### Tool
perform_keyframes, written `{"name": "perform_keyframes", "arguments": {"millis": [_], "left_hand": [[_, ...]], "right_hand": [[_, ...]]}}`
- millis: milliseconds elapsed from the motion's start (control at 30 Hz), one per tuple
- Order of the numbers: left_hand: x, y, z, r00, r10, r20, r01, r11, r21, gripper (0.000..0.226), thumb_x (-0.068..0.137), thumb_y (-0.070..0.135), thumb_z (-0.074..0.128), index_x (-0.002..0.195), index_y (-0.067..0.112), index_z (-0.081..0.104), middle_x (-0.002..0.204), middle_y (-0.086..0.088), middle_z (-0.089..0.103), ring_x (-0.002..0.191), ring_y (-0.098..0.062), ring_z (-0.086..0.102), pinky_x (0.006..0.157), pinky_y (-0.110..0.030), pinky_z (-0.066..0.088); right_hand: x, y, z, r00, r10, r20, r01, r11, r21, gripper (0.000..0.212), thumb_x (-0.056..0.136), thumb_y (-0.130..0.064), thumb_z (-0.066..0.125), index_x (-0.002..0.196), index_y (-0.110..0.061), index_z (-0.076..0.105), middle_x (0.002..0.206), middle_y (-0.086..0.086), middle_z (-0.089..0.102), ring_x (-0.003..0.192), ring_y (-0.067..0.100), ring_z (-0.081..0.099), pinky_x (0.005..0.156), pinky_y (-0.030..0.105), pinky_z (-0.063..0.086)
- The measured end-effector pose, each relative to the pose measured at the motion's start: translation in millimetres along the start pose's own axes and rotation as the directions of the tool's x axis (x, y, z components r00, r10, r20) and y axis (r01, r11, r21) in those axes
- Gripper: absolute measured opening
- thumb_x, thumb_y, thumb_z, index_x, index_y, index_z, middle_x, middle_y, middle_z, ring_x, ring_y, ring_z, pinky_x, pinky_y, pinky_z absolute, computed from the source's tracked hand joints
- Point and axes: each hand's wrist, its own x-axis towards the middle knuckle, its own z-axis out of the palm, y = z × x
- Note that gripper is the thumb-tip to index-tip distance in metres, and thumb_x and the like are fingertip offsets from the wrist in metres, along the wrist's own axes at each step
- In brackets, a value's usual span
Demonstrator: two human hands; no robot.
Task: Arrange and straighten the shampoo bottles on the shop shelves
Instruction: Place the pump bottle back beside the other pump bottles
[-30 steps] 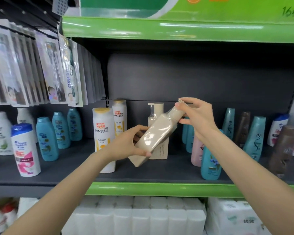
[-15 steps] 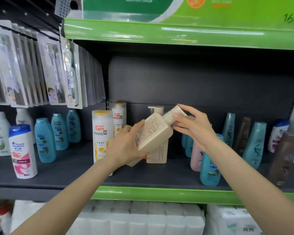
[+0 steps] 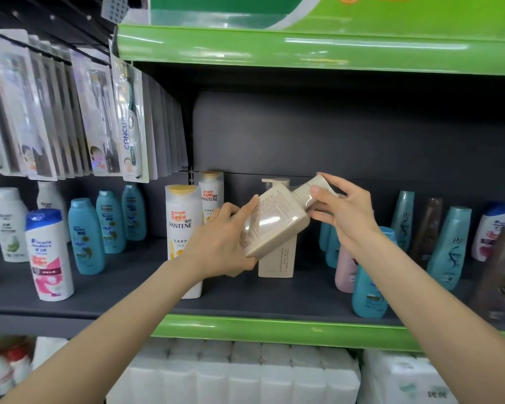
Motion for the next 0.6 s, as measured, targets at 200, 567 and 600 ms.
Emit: {"name": "perform_keyframes", "arguments": {"millis": [200, 567, 600], "left_hand": [[-7.4, -3.1, -3.1, 0.994, 0.01, -0.111, -0.007, 1.0, 0.028, 0.106, 0.068, 0.053, 0.072, 0.147, 0.04, 0.002, 0.132, 0.007, 0.033, 0.119, -0.01, 0.03, 0.076, -0.028, 0.047], [-9.1, -3.3, 2.0, 0.978, 0.018, -0.206, -0.002, 0.997, 0.081, 0.103, 0.068, 0.057, 0.07, 0.147, 0.039, 0.007, 0.133, 0.007, 0.035, 0.12, -0.01, 0.03, 0.071, -0.027, 0.043], [-9.1, -3.6, 2.4, 0.979, 0.021, -0.204, -0.009, 0.998, 0.062, 0.103, 0.067, 0.057, 0.07, 0.147, 0.039, 0.008, 0.132, 0.008, 0.036, 0.119, -0.01, 0.031, 0.073, -0.027, 0.044]], "right_hand": [[0.3, 7.2, -3.6, 0.999, -0.003, 0.048, -0.002, 0.995, 0.101, 0.039, 0.088, -0.002, 0.06, 0.125, -0.013, 0.057, 0.109, 0.016, 0.067, 0.096, 0.027, 0.067, 0.076, 0.035, 0.059], [0.1, 7.7, -4.1, 0.996, -0.006, 0.084, -0.005, 0.992, 0.124, 0.042, 0.09, -0.001, 0.056, 0.131, -0.011, 0.052, 0.105, 0.013, 0.067, 0.096, 0.025, 0.067, 0.079, 0.037, 0.058], [-0.2, 7.1, -4.0, 0.997, -0.005, 0.078, -0.004, 0.994, 0.112, 0.041, 0.09, -0.002, 0.057, 0.131, -0.012, 0.053, 0.104, 0.011, 0.068, 0.094, 0.023, 0.068, 0.078, 0.036, 0.059]]}}
